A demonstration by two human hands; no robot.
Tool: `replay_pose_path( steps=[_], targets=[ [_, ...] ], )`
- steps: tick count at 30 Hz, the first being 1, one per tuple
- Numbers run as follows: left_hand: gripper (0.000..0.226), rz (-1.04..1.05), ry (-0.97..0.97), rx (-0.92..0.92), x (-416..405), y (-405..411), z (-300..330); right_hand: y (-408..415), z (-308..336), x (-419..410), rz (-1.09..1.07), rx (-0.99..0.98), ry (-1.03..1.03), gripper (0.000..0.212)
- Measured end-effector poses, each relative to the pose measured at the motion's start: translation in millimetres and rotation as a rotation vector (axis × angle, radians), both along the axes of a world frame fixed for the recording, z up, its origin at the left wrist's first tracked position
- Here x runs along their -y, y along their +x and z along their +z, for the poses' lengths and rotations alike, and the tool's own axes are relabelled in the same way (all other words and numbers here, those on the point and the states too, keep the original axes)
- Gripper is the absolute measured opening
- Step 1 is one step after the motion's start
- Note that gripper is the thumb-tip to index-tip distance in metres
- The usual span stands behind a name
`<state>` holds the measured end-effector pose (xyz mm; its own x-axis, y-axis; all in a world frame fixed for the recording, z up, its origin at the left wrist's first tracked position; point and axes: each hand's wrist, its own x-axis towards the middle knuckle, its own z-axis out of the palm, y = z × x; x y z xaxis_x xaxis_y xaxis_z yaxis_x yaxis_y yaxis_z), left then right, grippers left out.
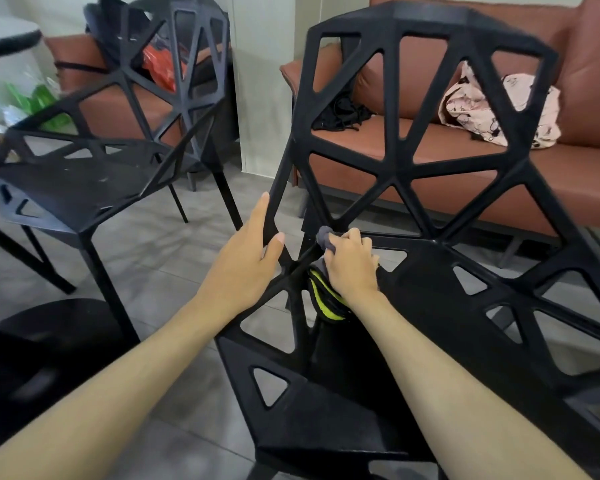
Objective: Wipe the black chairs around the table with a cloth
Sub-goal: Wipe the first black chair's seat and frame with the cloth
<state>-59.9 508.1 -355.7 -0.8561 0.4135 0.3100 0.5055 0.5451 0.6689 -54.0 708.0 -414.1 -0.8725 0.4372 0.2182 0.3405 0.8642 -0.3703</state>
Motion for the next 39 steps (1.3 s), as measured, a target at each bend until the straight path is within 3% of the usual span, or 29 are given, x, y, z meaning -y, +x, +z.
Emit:
replay_pose_path(
  steps=[6, 8, 11, 15, 19, 24, 26, 29, 34, 39],
  targets=[
    [0.065, -0.006, 0.017, 0.001, 0, -2, -1, 57, -3, 33, 0.331, -0.104, -0.048, 0.025],
    [0.064, -0.006, 0.022, 0.003, -1, -1, 0, 52, -6, 29, 0.3, -0.119, -0.016, 0.025],
    [0.063, -0.008, 0.01, 0.014, 0, 1, 1, 15, -7, 8, 0.09, -0.074, 0.065, 0.026],
    [0.062, 0.018, -0.03, -0.027, 0, 2, 0, -4, -8, 3, 0.017, -0.016, -0.056, 0.027],
    [0.062, 0.109, -0.176, -0.148, -2, 4, -2, 63, 3, 43, 0.174, -0.015, -0.139, 0.026],
    [0.057, 0.041, 0.0, 0.002, -1, 4, 0, 161, 21, 118, 0.329, 0.002, 0.046, 0.035],
    [0.055, 0.034, 0.036, 0.061, 1, 8, 3, 159, 23, 117, 0.308, -0.003, 0.053, 0.033],
    [0.055, 0.025, 0.025, 0.086, 3, 12, 8, 133, 17, 92, 0.235, -0.009, -0.109, 0.029],
    [0.055, 0.015, 0.015, 0.088, 3, 10, 7, 71, 5, 42, -0.097, -0.044, -0.241, 0.027],
    [0.054, -0.021, 0.057, 0.12, 1, 11, 11, 60, 10, 69, -0.024, -0.099, -0.344, 0.027]
  ],
)
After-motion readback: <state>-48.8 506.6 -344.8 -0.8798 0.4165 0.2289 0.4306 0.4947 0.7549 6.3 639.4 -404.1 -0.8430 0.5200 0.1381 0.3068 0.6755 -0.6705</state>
